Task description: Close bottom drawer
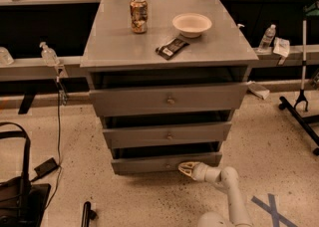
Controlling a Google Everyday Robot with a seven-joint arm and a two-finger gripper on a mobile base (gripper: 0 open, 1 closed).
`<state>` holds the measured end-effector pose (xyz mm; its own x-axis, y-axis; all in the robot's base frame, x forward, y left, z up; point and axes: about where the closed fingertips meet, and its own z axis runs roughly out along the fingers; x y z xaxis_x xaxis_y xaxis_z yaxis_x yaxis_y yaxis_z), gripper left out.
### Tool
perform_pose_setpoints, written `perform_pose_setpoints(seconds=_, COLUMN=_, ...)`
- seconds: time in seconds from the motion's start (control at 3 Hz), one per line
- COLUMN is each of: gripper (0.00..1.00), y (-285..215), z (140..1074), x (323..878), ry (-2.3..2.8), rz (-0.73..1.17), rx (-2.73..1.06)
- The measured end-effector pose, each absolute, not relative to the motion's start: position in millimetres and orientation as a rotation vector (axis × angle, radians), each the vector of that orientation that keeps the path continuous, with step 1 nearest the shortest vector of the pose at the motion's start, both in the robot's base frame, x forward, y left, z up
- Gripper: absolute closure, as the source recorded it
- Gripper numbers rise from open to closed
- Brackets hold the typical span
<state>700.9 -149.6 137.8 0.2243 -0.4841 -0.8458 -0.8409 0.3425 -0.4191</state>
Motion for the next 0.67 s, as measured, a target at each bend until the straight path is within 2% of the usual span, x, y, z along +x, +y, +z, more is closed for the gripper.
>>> perform_pose_setpoints(seconds=0.67, gripper=1.00, y=-156.8, z=159.0, x=714.5, ry=1.401, rz=0.360, rx=-1.266)
